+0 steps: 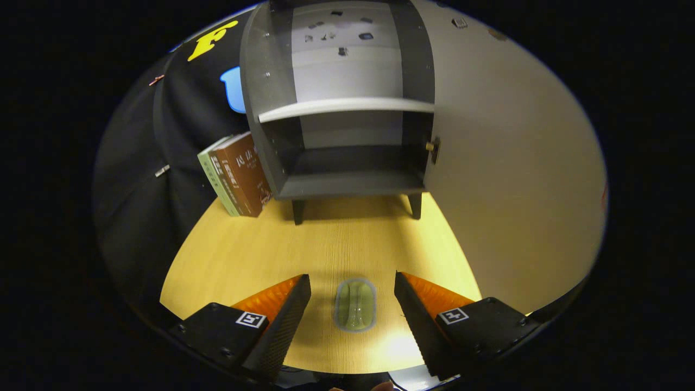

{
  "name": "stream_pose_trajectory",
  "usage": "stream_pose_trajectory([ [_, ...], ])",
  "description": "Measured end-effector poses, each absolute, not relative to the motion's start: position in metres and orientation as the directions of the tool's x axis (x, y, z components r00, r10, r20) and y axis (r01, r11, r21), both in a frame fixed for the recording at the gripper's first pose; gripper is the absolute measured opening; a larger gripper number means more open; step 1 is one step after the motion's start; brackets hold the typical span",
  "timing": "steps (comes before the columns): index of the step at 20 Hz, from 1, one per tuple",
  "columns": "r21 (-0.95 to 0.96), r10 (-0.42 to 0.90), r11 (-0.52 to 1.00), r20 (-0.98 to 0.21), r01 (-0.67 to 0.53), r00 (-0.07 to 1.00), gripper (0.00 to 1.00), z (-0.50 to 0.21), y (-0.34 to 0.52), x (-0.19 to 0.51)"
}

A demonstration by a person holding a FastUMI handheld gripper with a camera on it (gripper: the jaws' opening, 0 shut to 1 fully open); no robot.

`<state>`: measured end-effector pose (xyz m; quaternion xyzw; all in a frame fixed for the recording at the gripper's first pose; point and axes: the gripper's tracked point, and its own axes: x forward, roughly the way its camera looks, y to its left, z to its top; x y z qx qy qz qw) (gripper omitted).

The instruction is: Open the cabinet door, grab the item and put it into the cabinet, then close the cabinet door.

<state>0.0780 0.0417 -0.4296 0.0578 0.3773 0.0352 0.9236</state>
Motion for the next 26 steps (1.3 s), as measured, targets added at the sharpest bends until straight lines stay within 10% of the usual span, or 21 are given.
stream_pose_trajectory([
  [7,0.112,0.093,0.994,-0.792,-0.006,0.603,0.97,-0.516,0.046,0.073],
  [14,0.065,0.057,0.998,-0.832,-0.005,0.551,0.56,-0.556,0.051,0.077],
  [19,0.034,0.041,0.999,-0.832,-0.023,0.553,0.51,-0.565,0.053,0.079],
  [20,0.040,0.037,0.999,-0.839,-0.006,0.543,0.23,-0.571,0.051,0.079],
  [26,0.086,0.052,0.996,-0.829,0.034,0.556,0.17,-0.544,0.049,0.084],
])
